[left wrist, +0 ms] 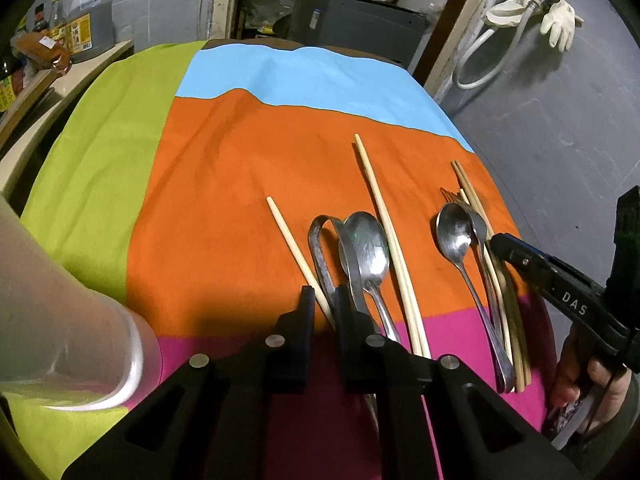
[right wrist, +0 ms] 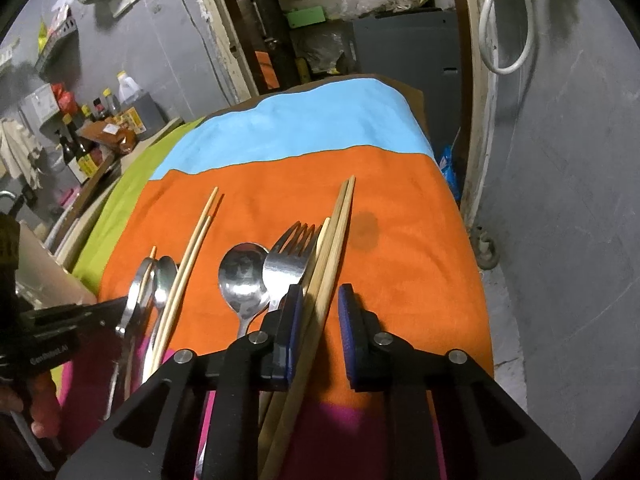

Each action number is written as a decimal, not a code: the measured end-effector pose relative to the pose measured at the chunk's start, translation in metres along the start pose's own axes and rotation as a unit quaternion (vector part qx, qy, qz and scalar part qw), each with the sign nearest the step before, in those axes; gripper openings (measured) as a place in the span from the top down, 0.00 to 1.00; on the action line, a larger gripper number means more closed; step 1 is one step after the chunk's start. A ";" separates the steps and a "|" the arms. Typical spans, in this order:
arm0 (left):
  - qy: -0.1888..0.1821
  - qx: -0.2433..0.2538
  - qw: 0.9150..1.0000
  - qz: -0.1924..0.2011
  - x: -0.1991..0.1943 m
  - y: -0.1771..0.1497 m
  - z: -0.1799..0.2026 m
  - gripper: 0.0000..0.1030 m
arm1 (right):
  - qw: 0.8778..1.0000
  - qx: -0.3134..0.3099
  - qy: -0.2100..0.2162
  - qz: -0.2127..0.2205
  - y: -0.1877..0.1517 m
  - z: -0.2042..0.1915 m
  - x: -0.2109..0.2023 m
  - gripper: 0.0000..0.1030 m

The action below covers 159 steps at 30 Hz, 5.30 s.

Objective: Organize utensils
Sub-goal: 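Lower the left tool toward a wooden chopstick while the right tool approaches another chopstick, then close the left tool on a wooden chopstick while the right tool grasps another chopstick, then lift both held chopsticks and carry them over the white utensil holder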

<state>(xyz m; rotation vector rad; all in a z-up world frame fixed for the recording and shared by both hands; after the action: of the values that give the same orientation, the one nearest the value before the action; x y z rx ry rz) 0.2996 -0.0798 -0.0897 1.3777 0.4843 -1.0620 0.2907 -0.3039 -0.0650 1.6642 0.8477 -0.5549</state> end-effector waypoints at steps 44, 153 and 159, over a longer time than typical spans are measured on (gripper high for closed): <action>0.026 0.010 1.000 0.005 0.005 0.005 0.004 1.00 | 0.999 -0.019 -0.027 -0.028 0.009 0.001 0.026 0.90; -0.018 0.079 0.994 -0.069 -0.024 -0.065 0.018 0.98 | 0.987 0.020 0.151 0.057 -0.044 -0.062 -0.074 0.95; -0.051 0.047 0.998 0.012 -0.051 -0.066 0.019 0.98 | 0.981 0.032 0.171 0.084 -0.041 -0.066 -0.078 0.95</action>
<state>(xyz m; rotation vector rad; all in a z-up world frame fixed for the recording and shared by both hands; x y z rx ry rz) 0.2151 -0.0715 -0.0804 1.3999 0.3453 -1.1418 0.2053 -0.2554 -0.0158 1.9017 0.9293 -0.1827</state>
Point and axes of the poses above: each gripper's, at about its wrist camera, not at the fingertips, and x roughly the way its jaws point, z to its right, y to its top, the point moved 5 cm from there along x, roughly the way its jaws point, and after that the axes turned 4 degrees about x, right-handed, at the moved point
